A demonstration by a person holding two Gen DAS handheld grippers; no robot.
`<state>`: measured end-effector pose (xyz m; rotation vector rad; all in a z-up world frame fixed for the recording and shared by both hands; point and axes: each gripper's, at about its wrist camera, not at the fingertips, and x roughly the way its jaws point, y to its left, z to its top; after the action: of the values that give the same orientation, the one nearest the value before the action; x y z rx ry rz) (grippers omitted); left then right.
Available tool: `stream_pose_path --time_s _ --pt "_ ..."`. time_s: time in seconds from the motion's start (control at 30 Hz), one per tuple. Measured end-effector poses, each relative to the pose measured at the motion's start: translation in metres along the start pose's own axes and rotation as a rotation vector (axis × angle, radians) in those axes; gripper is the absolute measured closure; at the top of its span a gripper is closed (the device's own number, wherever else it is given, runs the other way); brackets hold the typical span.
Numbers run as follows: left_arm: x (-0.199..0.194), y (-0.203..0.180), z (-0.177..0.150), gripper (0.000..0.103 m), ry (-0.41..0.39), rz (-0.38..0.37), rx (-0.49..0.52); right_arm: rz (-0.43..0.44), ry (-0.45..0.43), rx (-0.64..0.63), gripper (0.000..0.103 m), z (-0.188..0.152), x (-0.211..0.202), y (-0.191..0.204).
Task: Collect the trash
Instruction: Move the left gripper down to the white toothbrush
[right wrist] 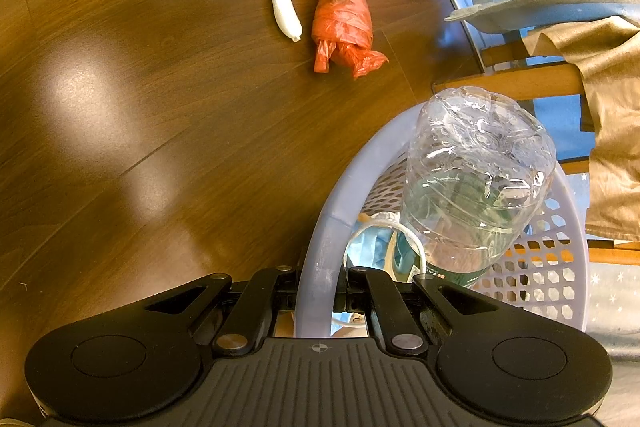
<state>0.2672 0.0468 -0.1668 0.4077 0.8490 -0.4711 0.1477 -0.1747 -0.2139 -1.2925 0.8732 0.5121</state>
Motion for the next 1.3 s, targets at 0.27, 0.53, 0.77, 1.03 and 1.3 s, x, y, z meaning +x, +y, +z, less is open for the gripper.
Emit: stream_pose_path --time_s 0.27,0.53,0.77,1.03,1.3 --pt "0.026 0.002 -0.021 0.048 0.024 0.015 0.083 0.0 0.0 -0.002 0.1 0.001 0.0 -0.001" --pt "0.062 -0.011 -0.029 0.048 0.055 -0.038 0.163 0.0 0.0 -0.008 0.1 0.001 0.001 0.0" --pt "0.087 -0.016 -0.034 0.048 0.095 -0.051 0.197 0.0 -0.001 -0.006 0.1 0.001 0.001 -0.001" --pt "0.104 -0.015 -0.028 0.051 0.129 -0.09 0.171 -0.001 -0.002 -0.006 0.1 0.001 0.0 0.0" --pt "0.108 -0.019 -0.027 0.061 0.156 -0.107 0.171 -0.001 -0.003 -0.005 0.1 0.001 0.0 0.0"
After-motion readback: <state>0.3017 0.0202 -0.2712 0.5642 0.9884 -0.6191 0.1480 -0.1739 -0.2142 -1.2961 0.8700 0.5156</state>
